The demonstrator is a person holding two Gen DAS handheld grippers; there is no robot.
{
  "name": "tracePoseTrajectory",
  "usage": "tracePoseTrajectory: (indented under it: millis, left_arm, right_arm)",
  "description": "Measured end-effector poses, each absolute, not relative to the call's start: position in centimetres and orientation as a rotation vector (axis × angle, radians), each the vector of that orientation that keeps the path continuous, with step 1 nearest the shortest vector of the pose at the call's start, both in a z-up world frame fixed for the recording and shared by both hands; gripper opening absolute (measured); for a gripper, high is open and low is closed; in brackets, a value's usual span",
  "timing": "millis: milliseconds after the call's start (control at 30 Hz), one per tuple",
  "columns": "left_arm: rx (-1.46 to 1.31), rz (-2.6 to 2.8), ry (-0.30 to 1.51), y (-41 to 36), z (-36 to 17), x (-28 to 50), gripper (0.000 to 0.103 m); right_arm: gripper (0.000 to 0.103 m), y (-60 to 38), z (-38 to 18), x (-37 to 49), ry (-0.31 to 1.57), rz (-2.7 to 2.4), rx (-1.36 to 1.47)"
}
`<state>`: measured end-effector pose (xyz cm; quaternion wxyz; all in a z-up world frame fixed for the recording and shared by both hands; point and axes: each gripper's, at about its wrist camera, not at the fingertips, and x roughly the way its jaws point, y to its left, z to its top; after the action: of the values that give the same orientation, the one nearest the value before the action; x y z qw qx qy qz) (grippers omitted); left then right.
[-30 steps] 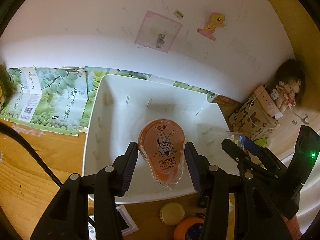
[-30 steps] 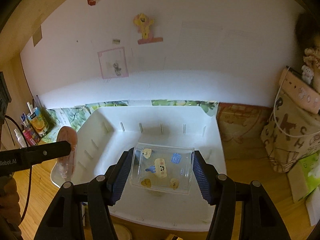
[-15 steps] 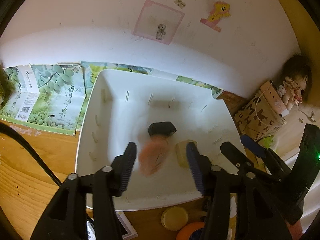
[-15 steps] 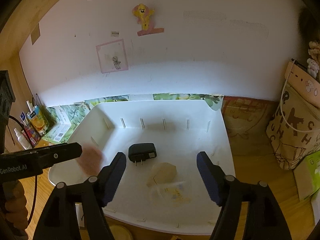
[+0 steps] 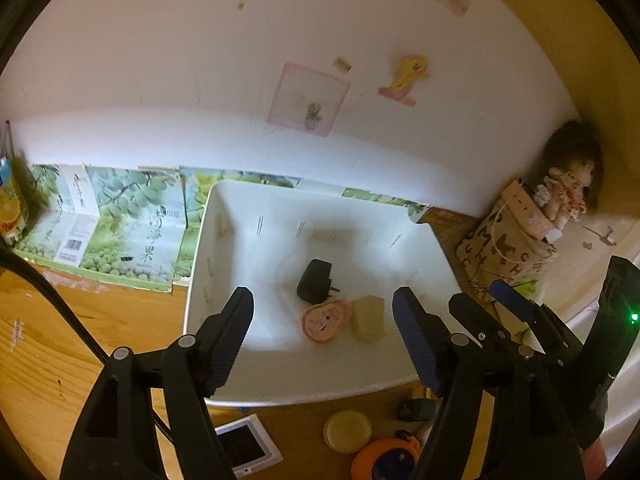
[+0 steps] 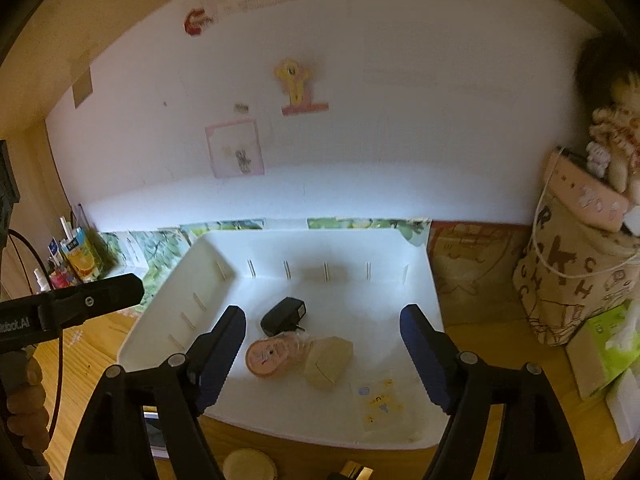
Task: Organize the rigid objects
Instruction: 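Open both tools to release the tape dispenser and clear box into the bin, then withdraw both tools and move toward the pink sticks and Rubik's cube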
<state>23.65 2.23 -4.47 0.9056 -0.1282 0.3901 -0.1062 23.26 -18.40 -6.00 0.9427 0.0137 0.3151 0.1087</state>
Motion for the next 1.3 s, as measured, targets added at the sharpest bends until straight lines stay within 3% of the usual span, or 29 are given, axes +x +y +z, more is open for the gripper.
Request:
tracePoseTrajectory:
  millis: [633, 1300]
  left_arm:
    - [-0.128, -0.244, 0.704, 3.2, 0.6, 13.4, 0.075]
    - [-0.065, -0.234, 0.79, 3.8, -1.9, 4.1, 0.075]
  right_arm:
    - [0.081, -17.6, -1.4, 11.7, 0.503, 0.153, 0.016]
    - [0.082, -16.0, -3.9, -0.5, 0.484, 0.107, -0.05]
